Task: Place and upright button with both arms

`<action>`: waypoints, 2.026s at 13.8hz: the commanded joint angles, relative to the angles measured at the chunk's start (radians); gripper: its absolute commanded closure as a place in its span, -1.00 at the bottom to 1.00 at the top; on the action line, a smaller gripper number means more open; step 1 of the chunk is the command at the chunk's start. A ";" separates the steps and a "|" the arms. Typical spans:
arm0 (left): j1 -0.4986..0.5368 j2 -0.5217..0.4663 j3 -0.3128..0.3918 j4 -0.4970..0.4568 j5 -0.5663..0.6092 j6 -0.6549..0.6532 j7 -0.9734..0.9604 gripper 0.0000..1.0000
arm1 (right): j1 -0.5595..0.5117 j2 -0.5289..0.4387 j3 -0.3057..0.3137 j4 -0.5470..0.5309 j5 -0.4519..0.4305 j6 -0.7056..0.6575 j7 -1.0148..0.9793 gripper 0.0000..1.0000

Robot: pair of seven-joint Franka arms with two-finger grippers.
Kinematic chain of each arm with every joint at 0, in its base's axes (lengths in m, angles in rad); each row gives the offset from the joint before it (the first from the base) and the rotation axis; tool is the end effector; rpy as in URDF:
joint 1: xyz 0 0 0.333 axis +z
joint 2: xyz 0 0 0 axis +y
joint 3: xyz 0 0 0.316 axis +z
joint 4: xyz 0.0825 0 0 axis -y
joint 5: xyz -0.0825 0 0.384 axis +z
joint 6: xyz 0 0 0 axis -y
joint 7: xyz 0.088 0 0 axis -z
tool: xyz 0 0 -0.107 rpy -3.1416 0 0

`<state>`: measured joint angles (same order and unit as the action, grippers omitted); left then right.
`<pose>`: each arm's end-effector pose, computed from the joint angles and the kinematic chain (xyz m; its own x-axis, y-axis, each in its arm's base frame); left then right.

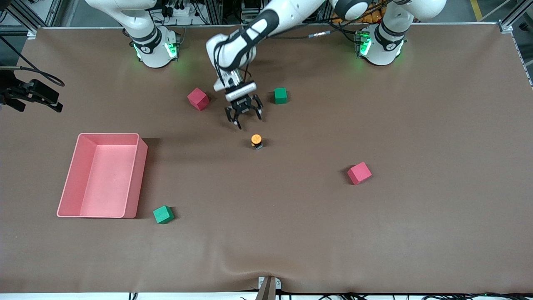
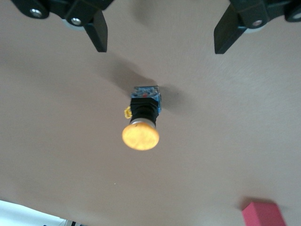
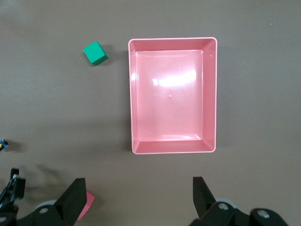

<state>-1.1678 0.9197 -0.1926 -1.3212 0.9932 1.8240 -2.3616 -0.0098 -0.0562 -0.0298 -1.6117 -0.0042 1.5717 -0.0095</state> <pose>0.2447 -0.6734 0.1784 0.5562 0.4146 0.7202 0.5177 -0.8508 0.0899 0.5366 -0.0222 0.6359 0.9994 -0.0301 0.0161 -0.0301 -0.9995 0.0027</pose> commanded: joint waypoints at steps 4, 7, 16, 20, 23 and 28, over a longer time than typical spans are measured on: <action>0.066 -0.182 0.007 -0.006 -0.257 -0.014 0.280 -1.00 | -0.018 -0.008 0.014 0.003 -0.014 -0.009 -0.009 -1.00; 0.158 -0.318 0.004 -0.006 -0.394 -0.014 0.459 -1.00 | -0.018 -0.010 0.014 0.003 -0.014 -0.007 -0.009 -1.00; 0.616 -0.634 0.010 -0.013 -0.789 -0.072 1.100 -1.00 | -0.018 -0.010 0.014 0.003 -0.014 -0.009 -0.009 -1.00; 0.870 -0.680 0.005 -0.012 -0.899 -0.074 1.390 -1.00 | -0.018 -0.008 0.014 0.003 -0.014 -0.009 -0.009 -1.00; 1.006 -0.717 0.008 -0.013 -0.932 -0.167 1.606 -1.00 | -0.018 -0.008 0.014 0.003 -0.014 -0.009 -0.009 -1.00; 1.148 -0.815 0.013 -0.035 -0.933 -0.334 1.964 -1.00 | -0.018 -0.010 0.014 0.003 -0.014 -0.009 -0.009 -1.00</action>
<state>-0.0528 0.1678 -0.1711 -1.3021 0.0774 1.5437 -0.4982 -0.0105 -0.0563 -0.0297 -1.6094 -0.0042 1.5714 -0.0095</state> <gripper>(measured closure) 0.000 0.000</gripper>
